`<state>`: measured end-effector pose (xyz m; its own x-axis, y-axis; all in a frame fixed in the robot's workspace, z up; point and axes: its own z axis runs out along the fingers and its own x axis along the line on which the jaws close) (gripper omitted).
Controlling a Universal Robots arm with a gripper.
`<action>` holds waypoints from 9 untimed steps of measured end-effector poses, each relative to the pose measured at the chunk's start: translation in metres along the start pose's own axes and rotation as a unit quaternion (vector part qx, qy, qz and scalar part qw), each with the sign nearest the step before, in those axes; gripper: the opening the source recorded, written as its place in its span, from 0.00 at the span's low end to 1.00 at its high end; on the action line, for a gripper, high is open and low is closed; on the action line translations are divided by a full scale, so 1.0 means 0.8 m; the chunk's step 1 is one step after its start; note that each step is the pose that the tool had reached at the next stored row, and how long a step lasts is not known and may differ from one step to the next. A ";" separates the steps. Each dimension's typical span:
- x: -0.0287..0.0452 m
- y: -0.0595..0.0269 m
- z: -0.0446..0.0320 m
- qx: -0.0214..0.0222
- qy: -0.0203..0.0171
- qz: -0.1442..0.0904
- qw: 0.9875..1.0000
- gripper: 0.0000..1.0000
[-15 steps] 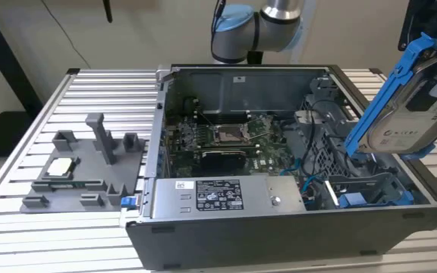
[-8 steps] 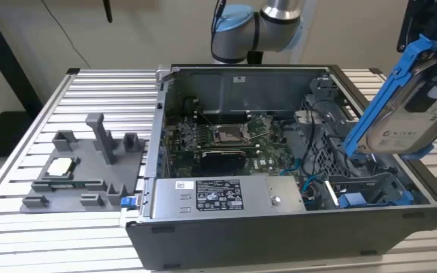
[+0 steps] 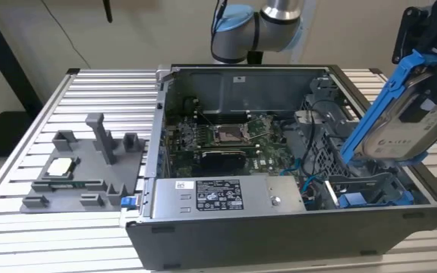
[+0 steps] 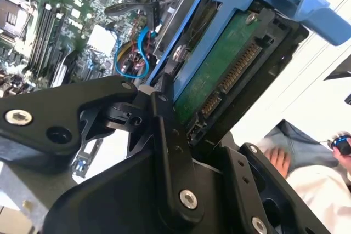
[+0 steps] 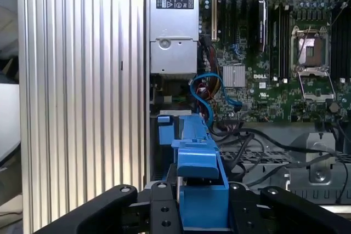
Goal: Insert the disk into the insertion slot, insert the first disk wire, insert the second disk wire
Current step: 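Insert the disk into the insertion slot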
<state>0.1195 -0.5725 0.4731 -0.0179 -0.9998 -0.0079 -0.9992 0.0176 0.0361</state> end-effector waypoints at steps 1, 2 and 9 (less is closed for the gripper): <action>0.0000 0.000 0.0023 0.000 0.000 0.000 1.000 0.32; 0.0000 0.000 0.0045 0.000 0.000 -0.001 1.000 0.32; 0.0021 -0.003 0.0184 0.001 0.000 -0.010 1.000 0.32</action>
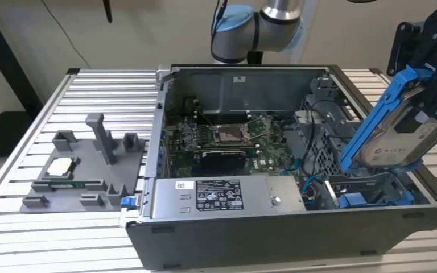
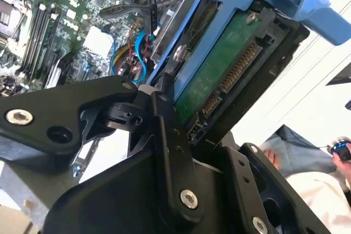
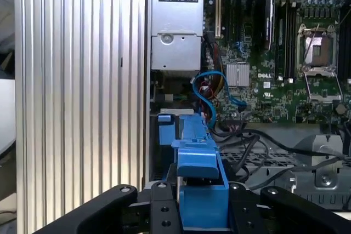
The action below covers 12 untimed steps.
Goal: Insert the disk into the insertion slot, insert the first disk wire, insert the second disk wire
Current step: 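Insert the disk into the insertion slot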
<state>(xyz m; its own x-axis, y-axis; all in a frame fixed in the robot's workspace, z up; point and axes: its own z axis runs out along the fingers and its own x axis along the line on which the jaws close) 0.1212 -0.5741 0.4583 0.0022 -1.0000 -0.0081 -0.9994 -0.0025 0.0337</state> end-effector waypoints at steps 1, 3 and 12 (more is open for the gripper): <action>0.0006 -0.001 0.0018 0.000 0.000 -0.001 1.000 0.32; 0.0023 -0.001 0.0057 0.000 0.000 -0.003 1.000 0.32; 0.0056 -0.005 0.0260 0.000 0.000 -0.006 1.000 0.32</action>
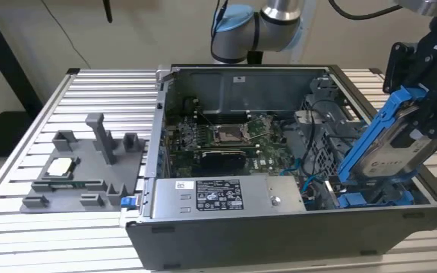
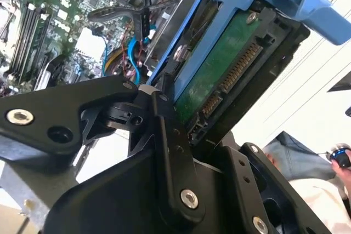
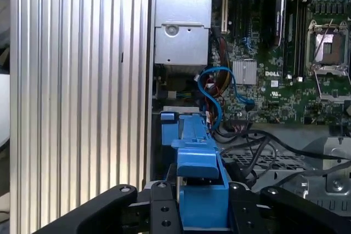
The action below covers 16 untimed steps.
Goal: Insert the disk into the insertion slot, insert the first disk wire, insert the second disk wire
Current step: 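Insert the disk into the insertion slot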
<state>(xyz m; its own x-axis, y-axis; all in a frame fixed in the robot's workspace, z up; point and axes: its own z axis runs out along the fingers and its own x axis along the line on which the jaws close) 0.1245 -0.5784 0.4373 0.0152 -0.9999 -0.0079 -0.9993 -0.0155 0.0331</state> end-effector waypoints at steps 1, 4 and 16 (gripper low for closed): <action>0.0002 0.000 0.0023 0.000 0.000 0.000 1.000 0.32; 0.0003 0.000 0.0090 0.000 0.000 0.000 1.000 0.32; -0.0032 -0.002 0.0351 0.000 0.000 0.000 1.000 0.32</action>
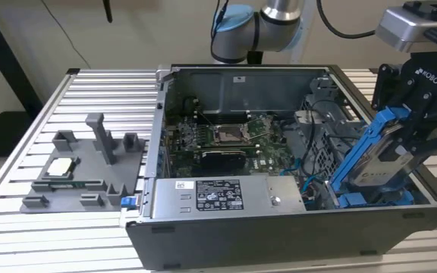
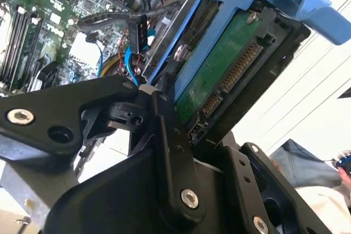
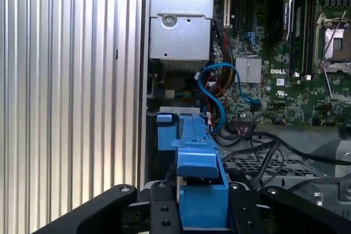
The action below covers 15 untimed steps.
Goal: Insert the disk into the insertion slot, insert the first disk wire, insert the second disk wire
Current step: 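Insert the disk into the insertion slot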
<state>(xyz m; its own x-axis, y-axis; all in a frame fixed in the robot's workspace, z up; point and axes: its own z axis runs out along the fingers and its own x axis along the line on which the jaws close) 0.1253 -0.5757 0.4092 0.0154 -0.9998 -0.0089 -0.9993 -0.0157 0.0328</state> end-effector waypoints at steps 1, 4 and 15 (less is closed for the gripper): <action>-0.0010 0.000 0.0016 0.000 0.000 0.000 1.000 0.32; -0.0031 -0.001 0.0060 0.000 -0.001 0.000 1.000 0.32; -0.0039 -0.002 0.0282 0.001 -0.002 0.000 1.000 0.32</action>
<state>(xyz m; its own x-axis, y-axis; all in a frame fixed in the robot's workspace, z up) 0.1262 -0.5723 0.3867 0.0156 -0.9998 -0.0135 -0.9994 -0.0160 0.0315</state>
